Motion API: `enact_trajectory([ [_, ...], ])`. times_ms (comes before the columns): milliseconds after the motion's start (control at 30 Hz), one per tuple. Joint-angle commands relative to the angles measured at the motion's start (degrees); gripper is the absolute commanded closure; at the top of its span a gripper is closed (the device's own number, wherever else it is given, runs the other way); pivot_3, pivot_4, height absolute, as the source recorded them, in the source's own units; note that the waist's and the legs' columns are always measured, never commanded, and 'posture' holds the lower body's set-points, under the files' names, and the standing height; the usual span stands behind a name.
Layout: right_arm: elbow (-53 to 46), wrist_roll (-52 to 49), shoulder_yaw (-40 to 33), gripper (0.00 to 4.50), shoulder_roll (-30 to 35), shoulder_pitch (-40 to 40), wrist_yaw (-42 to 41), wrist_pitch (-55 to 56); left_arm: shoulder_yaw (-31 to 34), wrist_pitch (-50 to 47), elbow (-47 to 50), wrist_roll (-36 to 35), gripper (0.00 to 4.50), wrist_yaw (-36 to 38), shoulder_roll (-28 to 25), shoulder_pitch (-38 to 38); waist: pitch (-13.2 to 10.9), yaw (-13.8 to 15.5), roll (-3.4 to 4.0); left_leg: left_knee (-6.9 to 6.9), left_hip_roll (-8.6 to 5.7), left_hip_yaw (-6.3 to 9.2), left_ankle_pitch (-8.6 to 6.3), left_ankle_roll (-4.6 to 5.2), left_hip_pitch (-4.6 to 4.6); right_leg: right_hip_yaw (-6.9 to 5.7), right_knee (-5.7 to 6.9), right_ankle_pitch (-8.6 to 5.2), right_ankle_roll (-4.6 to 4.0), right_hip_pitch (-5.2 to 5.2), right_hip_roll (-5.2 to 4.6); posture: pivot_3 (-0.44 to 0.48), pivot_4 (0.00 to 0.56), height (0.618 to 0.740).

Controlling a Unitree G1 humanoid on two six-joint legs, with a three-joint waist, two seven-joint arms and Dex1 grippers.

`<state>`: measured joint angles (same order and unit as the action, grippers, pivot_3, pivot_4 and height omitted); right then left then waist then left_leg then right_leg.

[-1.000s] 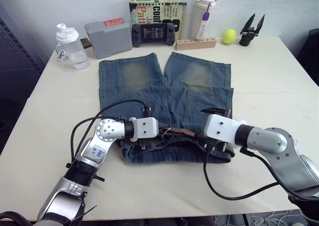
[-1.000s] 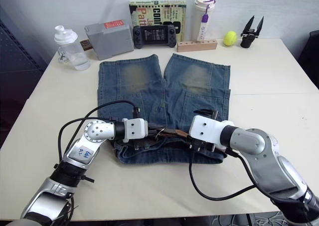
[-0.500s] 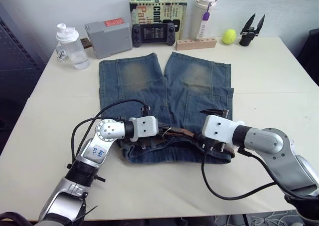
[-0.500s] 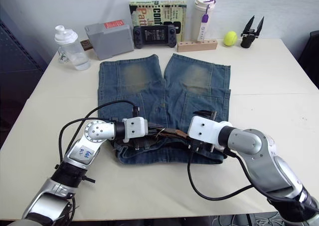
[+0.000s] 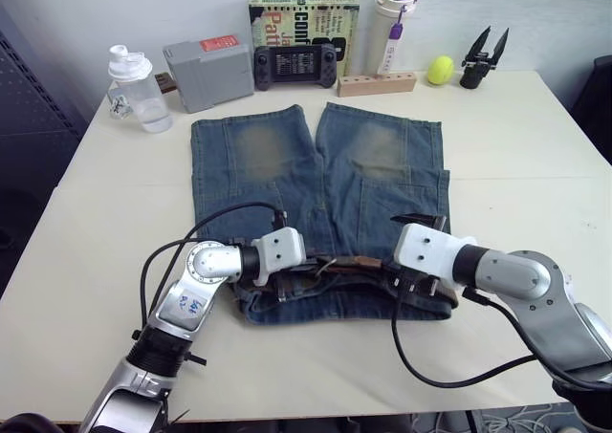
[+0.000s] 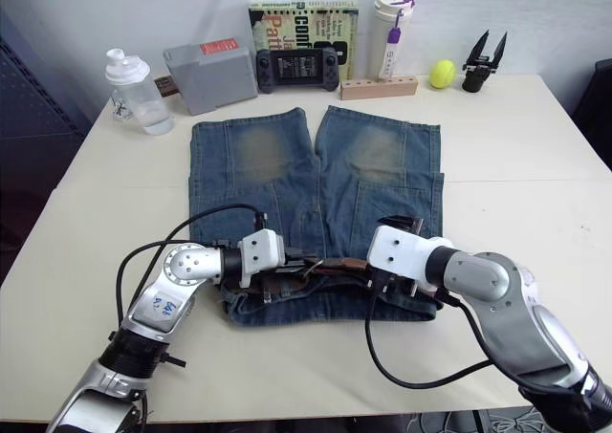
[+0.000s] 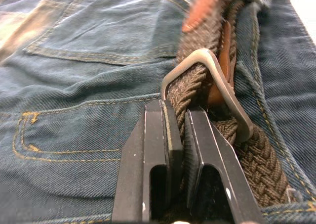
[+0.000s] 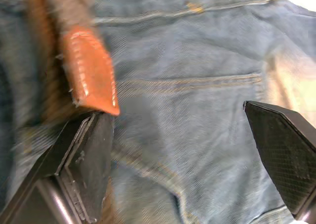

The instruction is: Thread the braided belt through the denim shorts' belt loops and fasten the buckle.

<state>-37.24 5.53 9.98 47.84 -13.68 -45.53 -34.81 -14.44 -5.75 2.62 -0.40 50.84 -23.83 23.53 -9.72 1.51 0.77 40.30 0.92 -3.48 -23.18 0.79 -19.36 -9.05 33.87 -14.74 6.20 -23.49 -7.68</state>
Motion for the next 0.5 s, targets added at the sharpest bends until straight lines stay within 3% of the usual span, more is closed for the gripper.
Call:
enact_trajectory([
  [33,-2.7,-2.2,-4.6,0.05,1.3,-0.5,-1.2,0.2,-6.6,1.7,2.2,2.3,4.5,3.7,-1.1,-1.9,0.0,0.0,0.0,0.0,0.0,0.0,0.0,0.0,0.0,0.0,0.0,0.0,0.0,0.0,0.0,0.0,0.15,0.726],
  [200,-3.7,-3.3,-5.0,0.05,2.0,0.3,-2.3,1.4,-7.4,1.9,2.0,2.4,4.5,3.2,-1.1,-1.7,0.0,0.0,0.0,0.0,0.0,0.0,0.0,0.0,0.01,0.0,-0.01,0.0,0.0,0.03,-0.01,0.0,0.15,0.726],
  [500,-4.9,1.0,3.0,0.05,1.5,-1.0,-1.4,3.4,-7.7,1.9,1.7,2.4,4.5,2.7,-1.3,-1.1,0.0,0.1,-0.01,0.01,-0.01,0.01,0.0,0.0,0.03,0.0,-0.01,0.0,0.0,0.04,-0.02,0.0,0.15,0.726],
])
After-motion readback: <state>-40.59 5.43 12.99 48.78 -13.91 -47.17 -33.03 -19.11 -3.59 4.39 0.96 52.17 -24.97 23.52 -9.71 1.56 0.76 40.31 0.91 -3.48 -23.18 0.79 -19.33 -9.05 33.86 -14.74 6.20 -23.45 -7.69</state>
